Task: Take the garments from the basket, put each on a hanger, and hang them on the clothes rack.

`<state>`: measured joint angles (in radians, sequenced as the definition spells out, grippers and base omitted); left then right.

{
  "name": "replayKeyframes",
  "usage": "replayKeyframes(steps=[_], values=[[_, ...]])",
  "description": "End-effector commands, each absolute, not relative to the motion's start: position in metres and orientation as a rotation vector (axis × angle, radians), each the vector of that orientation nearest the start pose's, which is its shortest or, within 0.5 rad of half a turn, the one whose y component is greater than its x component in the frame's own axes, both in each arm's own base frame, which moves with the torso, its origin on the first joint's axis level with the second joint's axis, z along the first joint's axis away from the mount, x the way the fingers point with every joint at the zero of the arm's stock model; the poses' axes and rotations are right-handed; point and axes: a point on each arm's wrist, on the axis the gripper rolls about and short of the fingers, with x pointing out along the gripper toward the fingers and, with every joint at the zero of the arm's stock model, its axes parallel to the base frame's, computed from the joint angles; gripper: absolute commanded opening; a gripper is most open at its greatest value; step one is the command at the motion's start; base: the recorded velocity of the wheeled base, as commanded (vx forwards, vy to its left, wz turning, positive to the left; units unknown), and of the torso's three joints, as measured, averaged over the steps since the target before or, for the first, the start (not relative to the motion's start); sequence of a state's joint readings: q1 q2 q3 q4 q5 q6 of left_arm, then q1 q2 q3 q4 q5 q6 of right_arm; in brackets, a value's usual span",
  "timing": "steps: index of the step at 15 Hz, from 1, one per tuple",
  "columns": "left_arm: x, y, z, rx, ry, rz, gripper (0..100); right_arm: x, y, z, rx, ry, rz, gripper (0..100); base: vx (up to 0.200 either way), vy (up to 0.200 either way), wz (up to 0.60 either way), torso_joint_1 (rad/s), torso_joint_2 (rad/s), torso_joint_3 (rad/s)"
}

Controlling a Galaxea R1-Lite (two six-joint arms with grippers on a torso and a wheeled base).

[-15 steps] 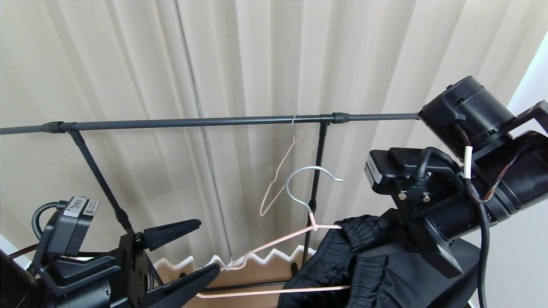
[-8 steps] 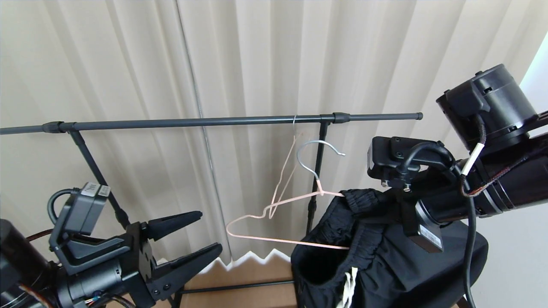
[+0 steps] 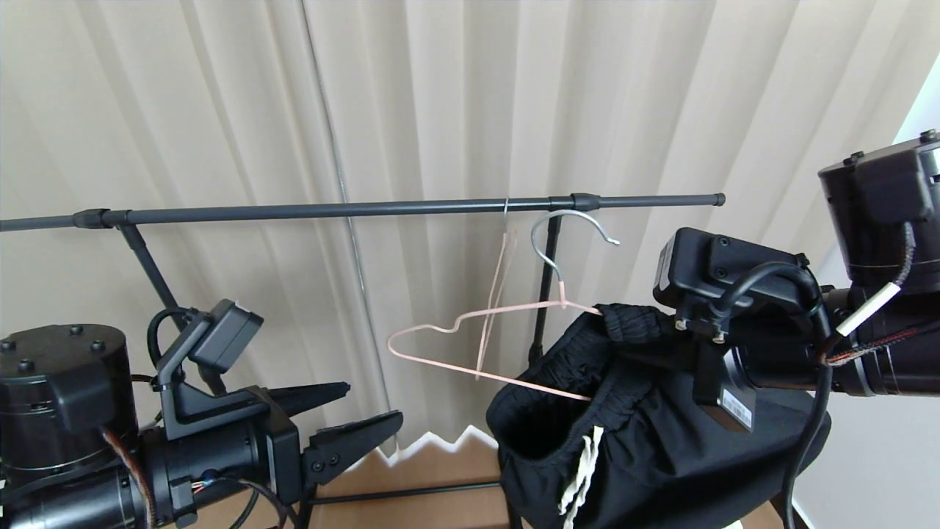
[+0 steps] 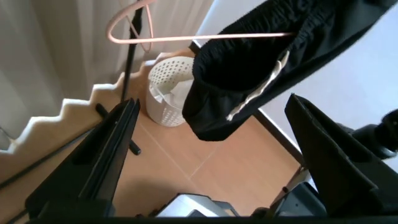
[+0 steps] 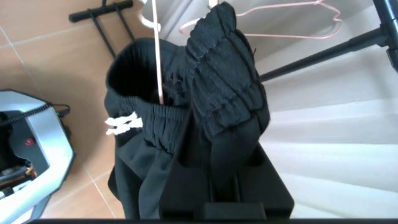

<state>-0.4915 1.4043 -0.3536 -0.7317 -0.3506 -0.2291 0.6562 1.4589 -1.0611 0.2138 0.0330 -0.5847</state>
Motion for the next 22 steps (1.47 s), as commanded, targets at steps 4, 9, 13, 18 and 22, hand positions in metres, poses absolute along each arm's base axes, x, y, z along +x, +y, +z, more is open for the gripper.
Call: replayKeyframes(steps=[4,9,13,18,22], values=[[0.176,-0.134,0.129,-0.085,0.507,-0.734,100,0.179,0.148,0.25,-0.699,0.339,0.827,0,0.0,0.0,0.0,0.0,0.0,0.0],[0.188,-0.163,0.104,-0.073,0.599,-0.617,100,0.173,0.157,0.249,-0.61,0.345,0.832,0,0.0,0.0,0.0,0.0,0.0,0.0],[0.197,-0.18,0.102,-0.142,0.604,-0.54,100,0.168,0.157,0.249,-0.601,0.343,0.85,0,0.0,0.0,0.0,0.0,0.0,0.0],[0.2,-0.188,0.1,-0.166,0.596,-0.527,100,0.161,0.156,0.254,-0.592,0.316,0.862,0,0.0,0.0,0.0,0.0,0.0,0.0],[0.202,-0.198,0.083,-0.136,0.599,-0.487,100,0.156,0.151,0.259,-0.582,0.291,0.867,0,0.0,0.0,0.0,0.0,0.0,0.0]])
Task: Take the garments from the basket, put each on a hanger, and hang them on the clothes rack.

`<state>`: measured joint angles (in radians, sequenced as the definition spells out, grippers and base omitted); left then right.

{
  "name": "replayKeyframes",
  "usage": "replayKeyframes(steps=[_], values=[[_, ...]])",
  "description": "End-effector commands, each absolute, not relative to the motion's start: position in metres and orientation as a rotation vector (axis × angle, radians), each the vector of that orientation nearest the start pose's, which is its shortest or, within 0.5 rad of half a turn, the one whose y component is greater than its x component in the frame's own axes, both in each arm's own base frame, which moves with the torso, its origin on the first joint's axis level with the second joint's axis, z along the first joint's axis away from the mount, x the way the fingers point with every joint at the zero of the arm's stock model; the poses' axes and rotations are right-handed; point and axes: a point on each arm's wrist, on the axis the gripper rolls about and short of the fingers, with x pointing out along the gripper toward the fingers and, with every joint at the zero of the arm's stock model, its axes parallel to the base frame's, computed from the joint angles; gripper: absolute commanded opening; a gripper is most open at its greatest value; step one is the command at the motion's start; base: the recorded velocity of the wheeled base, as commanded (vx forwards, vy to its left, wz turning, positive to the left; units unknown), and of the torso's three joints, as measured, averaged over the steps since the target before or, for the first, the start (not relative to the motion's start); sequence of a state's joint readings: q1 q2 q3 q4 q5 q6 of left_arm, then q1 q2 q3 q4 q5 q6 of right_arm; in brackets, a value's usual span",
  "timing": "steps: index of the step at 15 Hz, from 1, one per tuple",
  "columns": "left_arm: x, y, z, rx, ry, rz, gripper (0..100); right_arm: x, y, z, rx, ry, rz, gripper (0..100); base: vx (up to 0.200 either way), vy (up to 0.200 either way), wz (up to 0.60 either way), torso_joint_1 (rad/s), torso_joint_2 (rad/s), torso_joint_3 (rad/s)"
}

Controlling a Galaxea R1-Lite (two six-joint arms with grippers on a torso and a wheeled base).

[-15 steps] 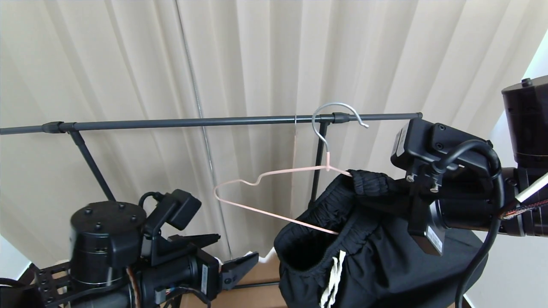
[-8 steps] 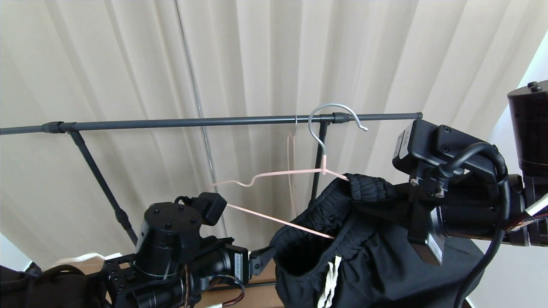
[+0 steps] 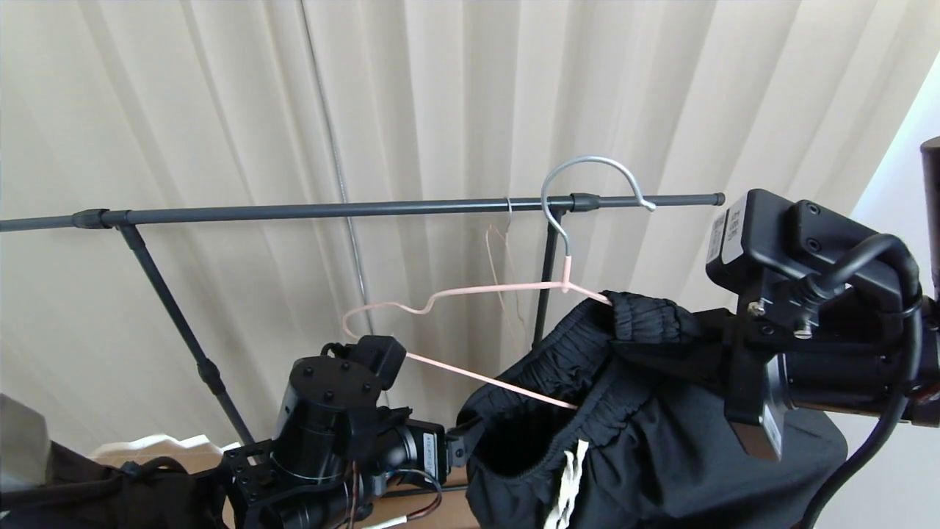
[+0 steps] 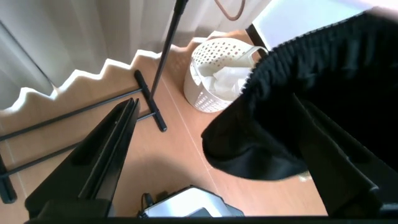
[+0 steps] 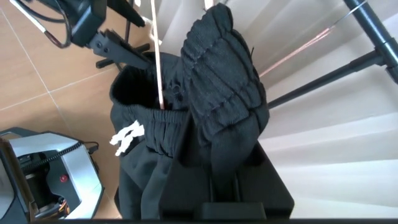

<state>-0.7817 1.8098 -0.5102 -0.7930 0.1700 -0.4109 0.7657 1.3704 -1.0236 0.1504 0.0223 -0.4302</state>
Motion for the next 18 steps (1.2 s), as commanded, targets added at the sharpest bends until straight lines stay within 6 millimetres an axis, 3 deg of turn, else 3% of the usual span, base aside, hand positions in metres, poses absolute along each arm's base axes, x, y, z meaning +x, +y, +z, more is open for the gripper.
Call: replayKeyframes(steps=[1,5,6,13,16,18], values=[[0.203,-0.2,0.08,-0.131,0.607,-0.487,100,0.155,0.15,0.26,-0.58,0.288,0.868,0,0.0,0.0,0.0,0.0,0.0,0.0],[0.202,-0.202,0.075,-0.125,0.609,-0.488,100,0.15,0.147,0.259,-0.569,0.283,0.906,0,0.0,0.0,0.0,0.0,0.0,0.0],[0.201,-0.202,0.075,-0.121,0.605,-0.48,0,0.15,0.147,0.257,-0.57,0.291,0.907,0,0.0,0.0,0.0,0.0,0.0,0.0],[0.197,-0.197,0.087,-0.133,0.552,-0.477,0,0.14,0.132,0.251,-0.542,0.314,0.884,0,0.0,0.0,0.0,0.0,0.0,0.0],[0.193,-0.189,0.103,-0.141,0.5,-0.486,0,0.136,0.122,0.232,-0.509,0.331,0.853,0,0.0,0.0,0.0,0.0,0.0,0.0],[0.196,-0.182,0.108,-0.132,0.476,-0.469,0,0.131,0.113,0.208,-0.453,0.327,0.824,0,0.0,0.0,0.0,0.0,0.0,0.0]])
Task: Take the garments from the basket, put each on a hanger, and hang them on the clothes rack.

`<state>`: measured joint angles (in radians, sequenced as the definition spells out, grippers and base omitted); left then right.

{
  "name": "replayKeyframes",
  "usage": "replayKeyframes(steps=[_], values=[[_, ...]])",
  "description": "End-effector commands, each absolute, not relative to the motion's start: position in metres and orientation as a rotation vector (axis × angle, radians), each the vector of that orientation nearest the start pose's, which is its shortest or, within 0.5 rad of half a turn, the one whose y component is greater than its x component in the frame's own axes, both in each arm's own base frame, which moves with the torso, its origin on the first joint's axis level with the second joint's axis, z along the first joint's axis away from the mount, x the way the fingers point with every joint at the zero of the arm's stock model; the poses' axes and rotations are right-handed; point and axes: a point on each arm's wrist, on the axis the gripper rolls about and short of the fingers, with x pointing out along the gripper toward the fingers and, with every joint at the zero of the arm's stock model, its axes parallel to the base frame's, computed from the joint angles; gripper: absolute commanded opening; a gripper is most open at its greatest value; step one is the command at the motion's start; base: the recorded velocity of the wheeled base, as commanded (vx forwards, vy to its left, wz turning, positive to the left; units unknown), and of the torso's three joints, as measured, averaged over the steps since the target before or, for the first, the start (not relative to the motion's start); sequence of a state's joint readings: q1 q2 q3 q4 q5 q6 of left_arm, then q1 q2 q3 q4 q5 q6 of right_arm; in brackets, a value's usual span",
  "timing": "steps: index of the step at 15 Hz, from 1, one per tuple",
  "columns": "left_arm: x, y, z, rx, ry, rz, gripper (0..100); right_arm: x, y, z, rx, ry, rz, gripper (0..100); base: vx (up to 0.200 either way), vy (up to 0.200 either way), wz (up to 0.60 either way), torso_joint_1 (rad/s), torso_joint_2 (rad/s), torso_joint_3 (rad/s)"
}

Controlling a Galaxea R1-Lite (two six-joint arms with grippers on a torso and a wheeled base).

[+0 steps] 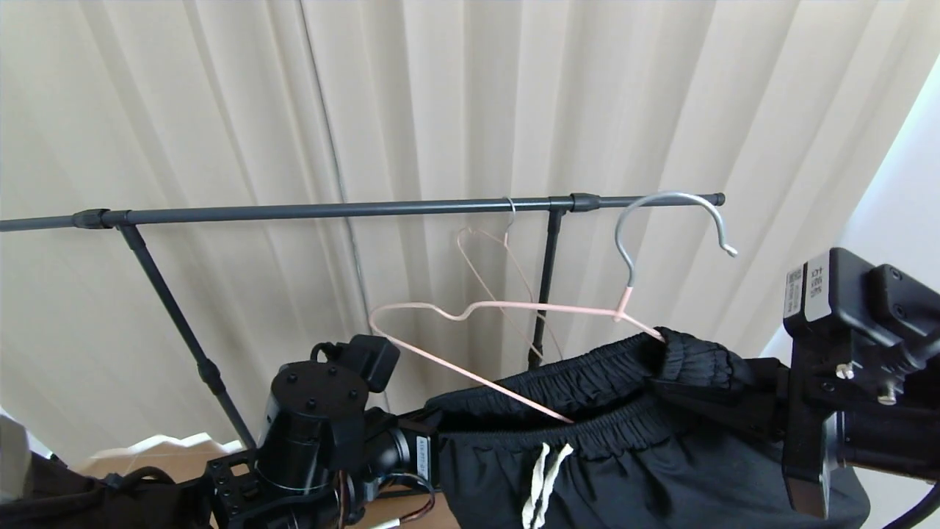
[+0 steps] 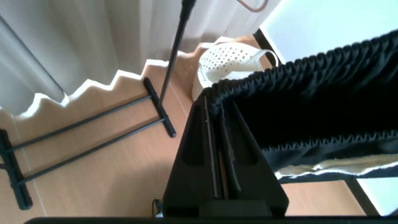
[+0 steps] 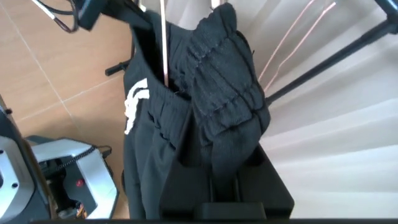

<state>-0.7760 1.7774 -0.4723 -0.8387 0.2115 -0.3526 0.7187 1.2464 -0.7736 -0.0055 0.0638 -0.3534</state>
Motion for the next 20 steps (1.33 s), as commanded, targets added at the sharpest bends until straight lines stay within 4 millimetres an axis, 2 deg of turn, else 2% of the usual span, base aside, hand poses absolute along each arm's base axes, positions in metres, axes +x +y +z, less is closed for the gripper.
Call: replayKeyframes(steps=[1,3,10,20], values=[[0.198,-0.178,0.111,-0.139,0.463,-0.458,0,0.125,0.108,0.195,-0.422,0.323,0.818,0,0.0,0.0,0.0,0.0,0.0,0.0],[0.2,-0.175,0.115,-0.144,0.449,-0.447,0,0.119,0.102,0.18,-0.373,0.293,0.836,0,0.0,0.0,0.0,0.0,0.0,0.0],[0.21,-0.163,0.115,-0.133,0.438,-0.395,0,0.127,0.098,0.166,-0.376,0.342,0.805,0,0.0,0.0,0.0,0.0,0.0,0.0],[0.215,-0.153,0.12,-0.119,0.408,-0.367,0,0.128,0.098,0.138,-0.525,0.426,0.843,0,0.0,0.0,0.0,0.0,0.0,0.0]])
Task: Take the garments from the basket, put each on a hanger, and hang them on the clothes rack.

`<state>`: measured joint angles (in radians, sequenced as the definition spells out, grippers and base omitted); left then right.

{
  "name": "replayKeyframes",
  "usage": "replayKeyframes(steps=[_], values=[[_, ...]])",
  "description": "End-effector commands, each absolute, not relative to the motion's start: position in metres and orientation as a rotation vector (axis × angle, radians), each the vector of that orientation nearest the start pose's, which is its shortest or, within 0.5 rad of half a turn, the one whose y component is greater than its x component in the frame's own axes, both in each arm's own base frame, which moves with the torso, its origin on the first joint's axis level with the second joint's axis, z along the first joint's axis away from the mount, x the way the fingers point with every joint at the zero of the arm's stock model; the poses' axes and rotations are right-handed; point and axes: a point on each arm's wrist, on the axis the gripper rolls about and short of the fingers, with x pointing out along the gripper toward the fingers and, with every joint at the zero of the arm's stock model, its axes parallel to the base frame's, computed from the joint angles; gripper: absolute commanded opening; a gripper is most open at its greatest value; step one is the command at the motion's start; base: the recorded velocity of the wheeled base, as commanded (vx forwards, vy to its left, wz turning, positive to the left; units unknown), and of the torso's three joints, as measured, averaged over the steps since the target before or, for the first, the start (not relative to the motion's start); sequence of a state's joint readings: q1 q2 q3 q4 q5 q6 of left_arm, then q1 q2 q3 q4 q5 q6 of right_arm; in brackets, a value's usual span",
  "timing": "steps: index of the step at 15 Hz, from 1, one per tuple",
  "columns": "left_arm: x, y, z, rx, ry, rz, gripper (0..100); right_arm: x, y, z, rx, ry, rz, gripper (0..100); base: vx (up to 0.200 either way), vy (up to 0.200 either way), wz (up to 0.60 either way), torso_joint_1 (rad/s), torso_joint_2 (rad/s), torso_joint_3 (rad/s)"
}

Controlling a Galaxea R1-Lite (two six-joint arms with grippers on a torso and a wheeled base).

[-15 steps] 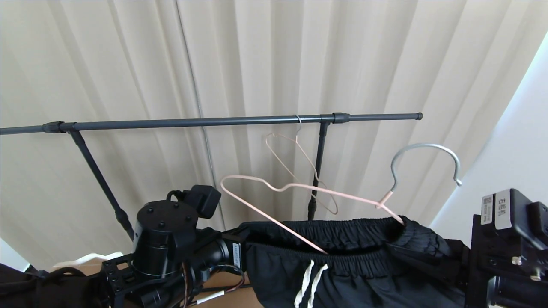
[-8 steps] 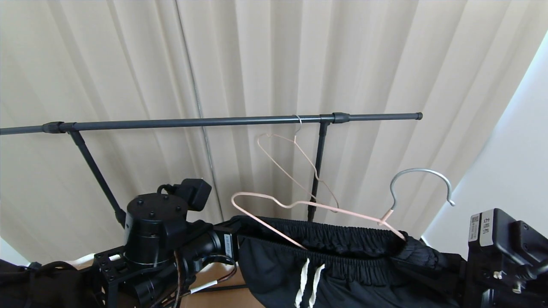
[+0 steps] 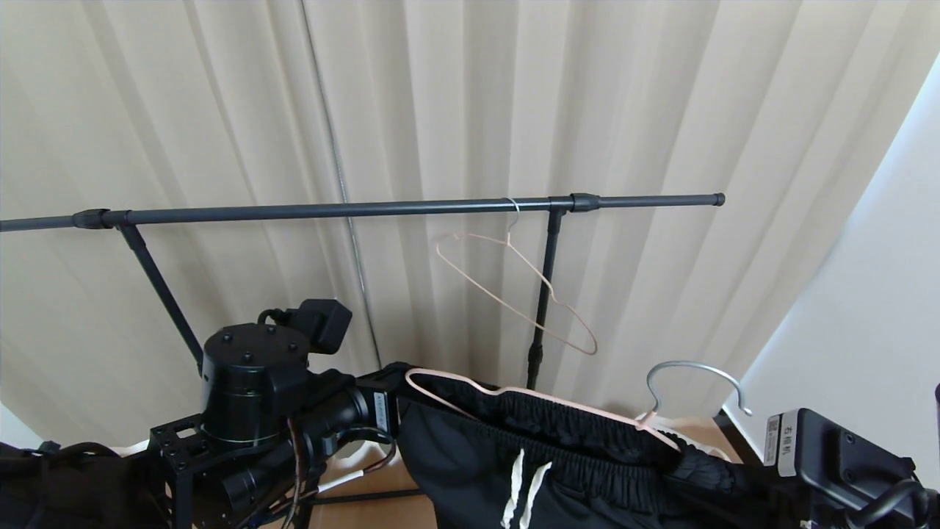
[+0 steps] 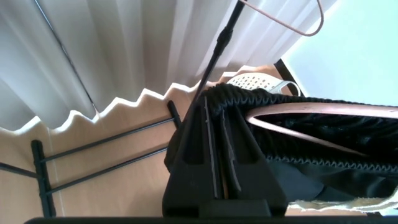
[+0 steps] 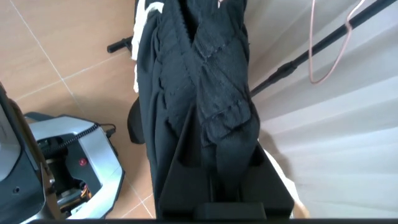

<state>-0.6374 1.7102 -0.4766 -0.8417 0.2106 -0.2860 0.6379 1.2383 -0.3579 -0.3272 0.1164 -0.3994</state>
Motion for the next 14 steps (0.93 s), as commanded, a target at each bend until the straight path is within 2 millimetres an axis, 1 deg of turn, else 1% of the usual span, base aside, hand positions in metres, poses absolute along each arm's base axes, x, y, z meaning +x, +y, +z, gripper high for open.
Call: replayKeyframes(steps=[1,6,8,14], values=[[0.215,-0.153,0.12,-0.116,0.409,-0.366,0,0.129,0.099,0.135,-0.528,0.441,0.845,0,0.0,0.0,0.0,0.0,0.0,0.0],[0.213,-0.15,0.125,-0.112,0.391,-0.366,0,0.135,0.1,0.126,-0.558,0.486,0.842,0,0.0,0.0,0.0,0.0,0.0,0.0],[0.214,-0.148,0.125,-0.113,0.387,-0.359,0,0.134,0.098,0.125,-0.57,0.487,0.839,0,0.0,0.0,0.0,0.0,0.0,0.0],[0.211,-0.147,0.133,-0.11,0.357,-0.368,0,0.137,0.1,0.117,-0.605,0.52,0.852,0,0.0,0.0,0.0,0.0,0.0,0.0]])
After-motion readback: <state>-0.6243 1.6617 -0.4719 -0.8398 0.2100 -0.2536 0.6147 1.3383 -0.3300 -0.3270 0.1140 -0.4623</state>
